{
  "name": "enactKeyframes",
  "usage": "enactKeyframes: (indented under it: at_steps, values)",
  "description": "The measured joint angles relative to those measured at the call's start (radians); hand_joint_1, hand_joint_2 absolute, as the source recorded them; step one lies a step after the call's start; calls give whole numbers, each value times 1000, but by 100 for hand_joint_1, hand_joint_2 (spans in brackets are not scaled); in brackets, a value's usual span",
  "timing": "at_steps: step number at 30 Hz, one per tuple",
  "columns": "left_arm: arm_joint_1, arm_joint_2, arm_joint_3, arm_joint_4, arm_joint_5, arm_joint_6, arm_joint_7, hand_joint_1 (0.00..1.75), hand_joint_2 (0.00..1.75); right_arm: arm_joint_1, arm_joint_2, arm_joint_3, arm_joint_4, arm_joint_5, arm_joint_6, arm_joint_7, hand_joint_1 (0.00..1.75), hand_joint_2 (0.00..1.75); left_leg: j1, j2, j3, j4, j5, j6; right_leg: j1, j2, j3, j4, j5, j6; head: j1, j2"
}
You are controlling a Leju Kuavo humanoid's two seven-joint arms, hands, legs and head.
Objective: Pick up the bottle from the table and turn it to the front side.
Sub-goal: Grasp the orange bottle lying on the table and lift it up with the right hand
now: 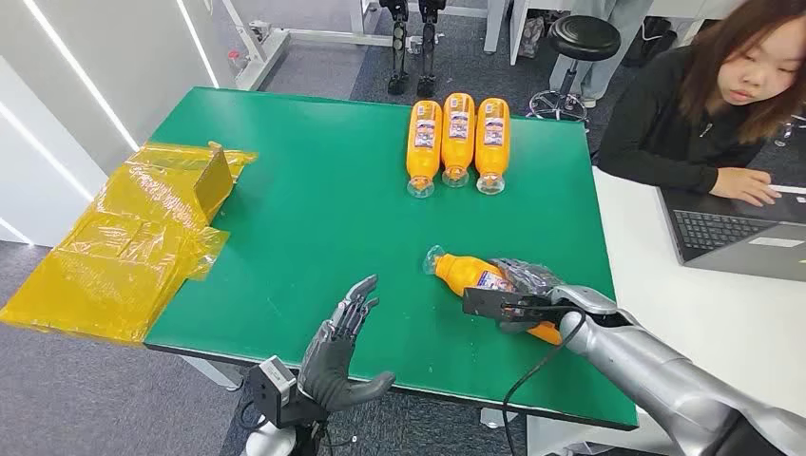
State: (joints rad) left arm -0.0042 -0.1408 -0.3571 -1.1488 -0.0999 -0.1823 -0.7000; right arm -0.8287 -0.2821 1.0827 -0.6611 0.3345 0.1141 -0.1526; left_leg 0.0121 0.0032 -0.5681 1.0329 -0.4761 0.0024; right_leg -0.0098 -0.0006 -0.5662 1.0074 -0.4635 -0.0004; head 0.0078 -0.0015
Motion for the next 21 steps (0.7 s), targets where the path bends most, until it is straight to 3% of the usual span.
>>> enactKeyframes:
  at_steps: [12, 17, 21]
  values:
    - [12, 0, 0, -1, -1, 11, 0, 0, 175, 132, -13, -163, -115, 234, -120, 46, 175, 175, 0, 2, 18, 0, -5, 2, 0, 1, 21, -1, -7, 0, 0, 0]
    - [24, 0, 0, -3, -7, 16, 0, 0, 175, 246, -29, -318, -292, 422, -207, 84, 175, 175, 0, 0, 13, 0, -5, 2, 0, 0, 17, -1, -7, 0, 0, 0]
    - [32, 0, 0, -3, -17, 17, 0, 0, 175, 317, -58, -425, -417, 460, -272, 56, 175, 175, -1, 0, 2, 1, -4, 3, -1, -1, 6, -1, -5, 0, 0, 0]
